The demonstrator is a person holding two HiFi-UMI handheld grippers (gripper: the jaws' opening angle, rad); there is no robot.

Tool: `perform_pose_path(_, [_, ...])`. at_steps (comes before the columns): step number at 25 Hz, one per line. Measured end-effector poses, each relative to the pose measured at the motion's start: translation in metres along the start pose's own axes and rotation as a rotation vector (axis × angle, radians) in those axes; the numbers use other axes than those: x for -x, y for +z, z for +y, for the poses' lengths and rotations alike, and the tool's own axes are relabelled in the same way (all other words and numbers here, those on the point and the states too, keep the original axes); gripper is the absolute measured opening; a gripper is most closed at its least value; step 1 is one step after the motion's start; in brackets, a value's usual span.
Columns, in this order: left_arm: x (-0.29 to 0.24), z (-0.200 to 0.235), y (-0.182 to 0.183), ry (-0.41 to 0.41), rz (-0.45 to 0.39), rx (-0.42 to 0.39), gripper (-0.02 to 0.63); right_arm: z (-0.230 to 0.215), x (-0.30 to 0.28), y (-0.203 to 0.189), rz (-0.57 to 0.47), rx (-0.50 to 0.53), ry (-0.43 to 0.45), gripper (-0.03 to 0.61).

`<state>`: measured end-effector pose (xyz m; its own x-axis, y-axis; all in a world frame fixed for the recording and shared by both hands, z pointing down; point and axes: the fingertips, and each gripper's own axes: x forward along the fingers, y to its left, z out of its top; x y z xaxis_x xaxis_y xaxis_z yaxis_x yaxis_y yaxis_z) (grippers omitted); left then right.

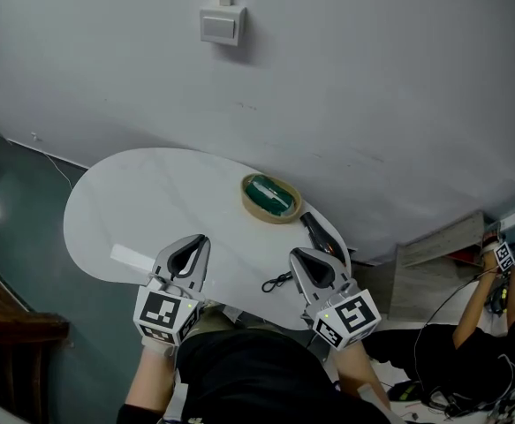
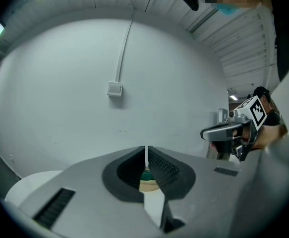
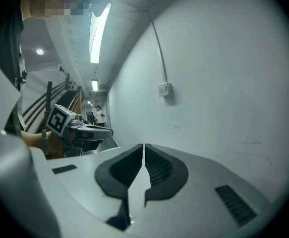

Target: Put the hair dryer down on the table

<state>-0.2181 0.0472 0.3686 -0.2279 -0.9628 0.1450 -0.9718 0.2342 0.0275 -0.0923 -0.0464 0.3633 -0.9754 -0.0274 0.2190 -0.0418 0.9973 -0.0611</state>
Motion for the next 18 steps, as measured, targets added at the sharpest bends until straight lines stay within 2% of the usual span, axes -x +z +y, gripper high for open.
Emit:
perform_pose_path(6, [0.004, 0.013, -0.002, 0.014, -0.005, 0.007, 0.011, 0.009, -0.017, -0.003, 0.023, 0.066, 0.013, 0.015])
perform_pose_path(18, [-0.006, 0.019, -0.008, -0.013, 0.01, 0.014, 0.011, 0.012, -0.029, -0.016, 0.063, 0.043, 0.023, 0.015])
